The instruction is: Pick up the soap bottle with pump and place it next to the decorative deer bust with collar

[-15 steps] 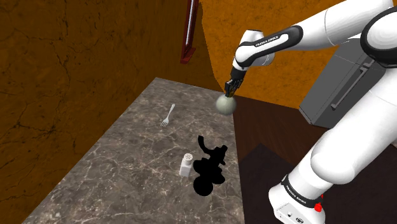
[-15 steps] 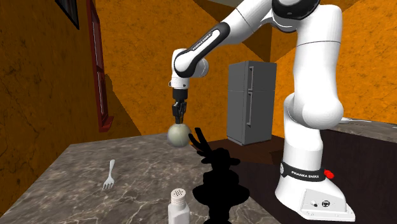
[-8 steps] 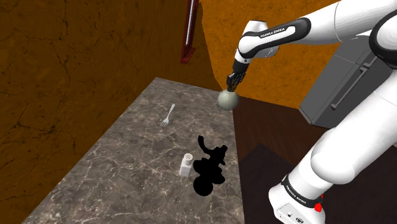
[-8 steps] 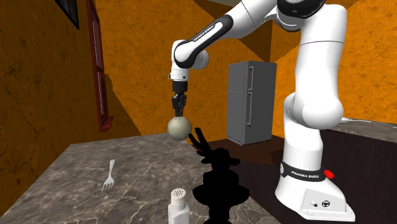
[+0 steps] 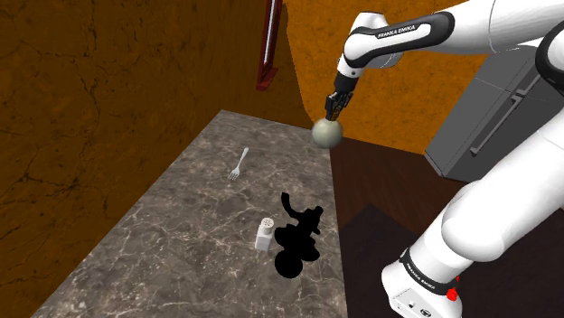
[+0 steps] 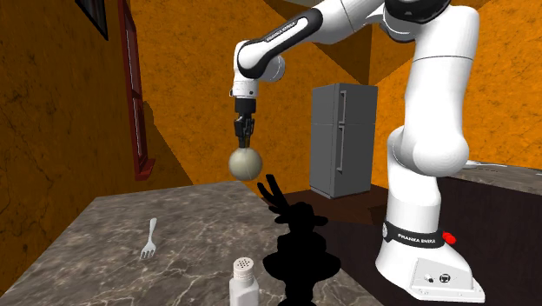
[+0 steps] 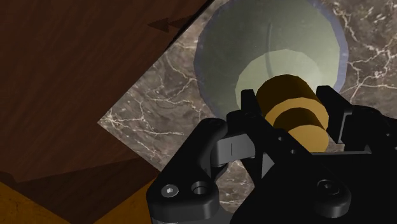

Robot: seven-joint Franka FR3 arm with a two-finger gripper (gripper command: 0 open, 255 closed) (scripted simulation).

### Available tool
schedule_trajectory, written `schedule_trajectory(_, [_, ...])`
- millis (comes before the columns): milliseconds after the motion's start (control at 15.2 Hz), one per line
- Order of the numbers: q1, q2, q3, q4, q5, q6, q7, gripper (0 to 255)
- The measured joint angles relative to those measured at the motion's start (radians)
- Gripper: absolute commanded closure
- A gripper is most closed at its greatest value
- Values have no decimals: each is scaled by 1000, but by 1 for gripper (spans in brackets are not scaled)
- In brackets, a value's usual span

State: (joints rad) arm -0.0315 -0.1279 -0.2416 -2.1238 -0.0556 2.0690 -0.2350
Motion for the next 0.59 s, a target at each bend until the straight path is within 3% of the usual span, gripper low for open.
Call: schedule_trajectory(594, [1, -23, 3, 98, -3, -120, -2, 255])
